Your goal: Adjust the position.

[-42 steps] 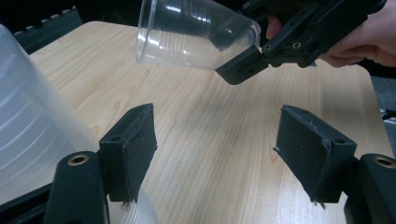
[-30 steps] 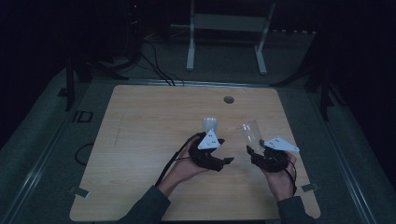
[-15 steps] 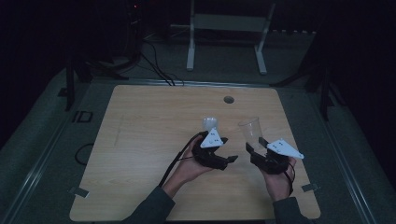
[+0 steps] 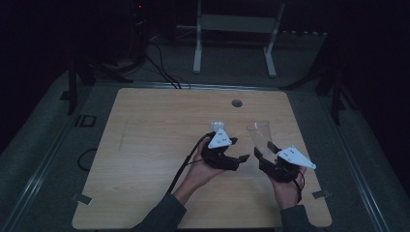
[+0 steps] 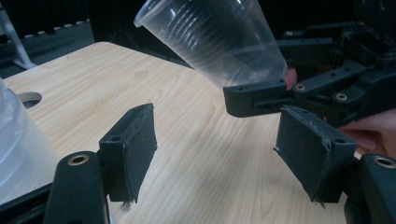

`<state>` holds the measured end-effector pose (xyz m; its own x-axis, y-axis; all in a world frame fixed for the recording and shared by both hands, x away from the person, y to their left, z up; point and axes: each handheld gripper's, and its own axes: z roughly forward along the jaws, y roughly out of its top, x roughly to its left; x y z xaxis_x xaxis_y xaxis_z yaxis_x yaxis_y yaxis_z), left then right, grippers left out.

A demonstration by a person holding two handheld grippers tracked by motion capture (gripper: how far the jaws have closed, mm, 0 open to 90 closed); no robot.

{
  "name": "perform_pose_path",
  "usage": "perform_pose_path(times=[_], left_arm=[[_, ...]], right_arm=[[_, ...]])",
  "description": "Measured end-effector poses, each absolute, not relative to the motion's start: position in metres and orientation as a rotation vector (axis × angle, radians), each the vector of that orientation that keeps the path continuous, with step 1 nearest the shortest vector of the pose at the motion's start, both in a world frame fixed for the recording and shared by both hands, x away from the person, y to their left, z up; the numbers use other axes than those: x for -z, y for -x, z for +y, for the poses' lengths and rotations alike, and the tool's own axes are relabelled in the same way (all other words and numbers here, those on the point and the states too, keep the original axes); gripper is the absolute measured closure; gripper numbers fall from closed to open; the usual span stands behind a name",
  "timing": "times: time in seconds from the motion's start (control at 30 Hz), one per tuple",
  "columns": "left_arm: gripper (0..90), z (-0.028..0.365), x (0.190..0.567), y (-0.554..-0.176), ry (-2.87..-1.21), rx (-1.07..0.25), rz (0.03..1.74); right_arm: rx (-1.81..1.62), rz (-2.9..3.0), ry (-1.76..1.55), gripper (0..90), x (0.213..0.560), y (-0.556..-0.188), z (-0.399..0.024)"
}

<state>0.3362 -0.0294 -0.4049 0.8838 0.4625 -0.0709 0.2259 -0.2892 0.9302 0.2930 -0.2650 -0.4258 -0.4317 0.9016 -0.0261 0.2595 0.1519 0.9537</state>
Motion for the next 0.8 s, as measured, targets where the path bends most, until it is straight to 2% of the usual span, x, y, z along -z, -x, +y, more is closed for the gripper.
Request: perform_pose_path(times=[0.23,0.8], left_arm=[[28.1,-0.031,0.407,-0.340,-1.853,-0.272,0.559],[24.0,-0.041,0.402,-0.343,-1.789,-0.228,0.612]], right_arm=[[-1.313,1.788,-1.108,42.3,0.427,-0.292,-0.264],[-1.343,1.738,-1.082,42.3,0.429,-0.286,-0.262]])
